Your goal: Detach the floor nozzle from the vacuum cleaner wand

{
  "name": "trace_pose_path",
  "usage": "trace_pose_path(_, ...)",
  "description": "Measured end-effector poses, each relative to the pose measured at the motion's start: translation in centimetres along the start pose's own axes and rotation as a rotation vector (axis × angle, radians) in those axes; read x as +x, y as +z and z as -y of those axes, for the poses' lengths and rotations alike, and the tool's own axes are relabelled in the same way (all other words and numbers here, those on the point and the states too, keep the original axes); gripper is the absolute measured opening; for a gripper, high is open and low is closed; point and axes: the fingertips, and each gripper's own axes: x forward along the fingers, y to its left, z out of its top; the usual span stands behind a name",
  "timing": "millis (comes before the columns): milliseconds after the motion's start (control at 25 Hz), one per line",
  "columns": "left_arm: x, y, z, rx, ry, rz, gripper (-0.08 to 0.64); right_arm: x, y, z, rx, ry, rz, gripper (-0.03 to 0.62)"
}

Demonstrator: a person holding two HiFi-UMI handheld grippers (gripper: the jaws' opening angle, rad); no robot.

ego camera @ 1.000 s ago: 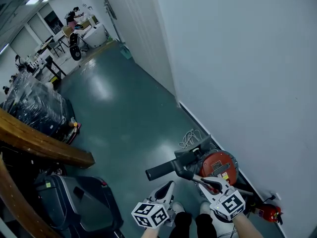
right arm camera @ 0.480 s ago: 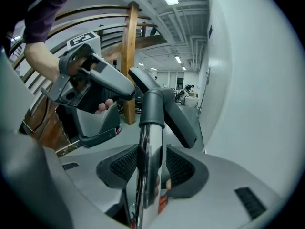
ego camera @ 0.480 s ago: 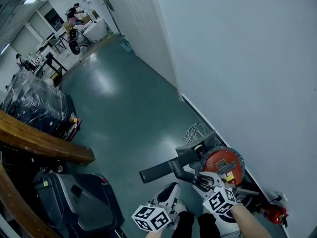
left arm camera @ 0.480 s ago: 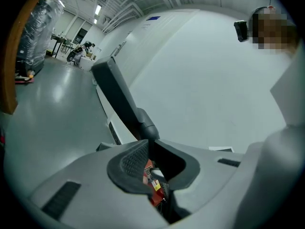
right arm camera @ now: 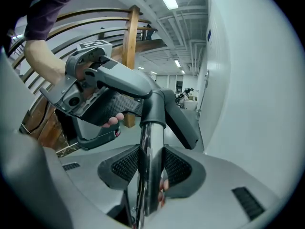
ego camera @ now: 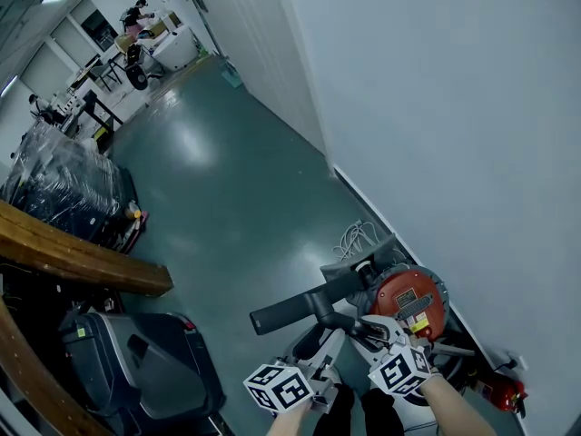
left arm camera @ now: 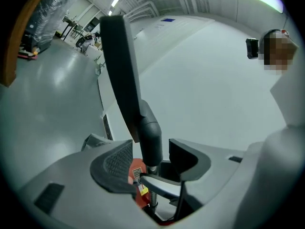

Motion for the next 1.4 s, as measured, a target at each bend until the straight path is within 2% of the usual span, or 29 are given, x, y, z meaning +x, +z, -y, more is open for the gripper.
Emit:
trace_pose_path(160, 1.7, 0.4, -0.1, -0.069, -0.014, 0.025, 0.238, 0.1, 0.0, 0.1, 0.002, 0.003, 0.0, 0.163)
trace_pose_path(440, 3.4, 1.8, -0.2, -0.112, -0.005, 0.06, 0.235, 0.0, 0.3, 0.1, 0.008, 0.005, -0.001, 0.163)
trace_pose_path(600, 3.6, 1.8, -0.5, -0.131, -0.009, 0.056, 0.192, -0.1, 0.6, 0.2, 0.01, 0.005, -0.007, 0.163)
trace_pose_path(680, 3.5, 1.8, -0.4, -0.111, -0.004, 0.049, 0.187, 0.1, 0.2, 0.2, 0.011, -0.001, -0.003, 0.163)
trace_pose_path(840, 3.4, 1.8, 0.1, 0.025, 0.046, 0.014, 0.184, 0.1, 0.2, 0.2, 0.017, -0.01, -0.007, 0.161)
trace_pose_path(920, 3.4, 1.7, 0.1, 0.028, 0.047, -0.002, 0.184, 0.1, 0.3, 0.1, 0.018, -0.013, -0.009, 0.161)
trace_pose_path(1000, 3.3, 1.6, -0.1, -0.01, 0.028, -0.013, 0.184, 0.2, 0.2, 0.0, 0.02, -0.013, -0.007, 0.161)
trace_pose_path(1160, 3.4, 1.4, -0.5, -0.155, -0.034, -0.018, 0.183, 0.0, 0.2, -0.1, 0.02, -0.014, -0.004, 0.161)
trace_pose_path(1240, 3.3, 1.5, -0.6, -0.146, -0.034, -0.017, 0.183, 0.0, 0.3, -0.1, 0.023, -0.015, -0.009, 0.161)
trace_pose_path(1320, 2.1, 4.8, -1.3, -0.059, 0.007, 0.066, 0.183, 0.1, 0.1, 0.0, 0.027, -0.024, -0.006, 0.161)
trace_pose_path(1400, -0.1, 11.9, -2.9, -0.007, 0.048, 0.192, 0.183, 0.2, 0.0, 0.4, 0.031, -0.038, -0.005, 0.161)
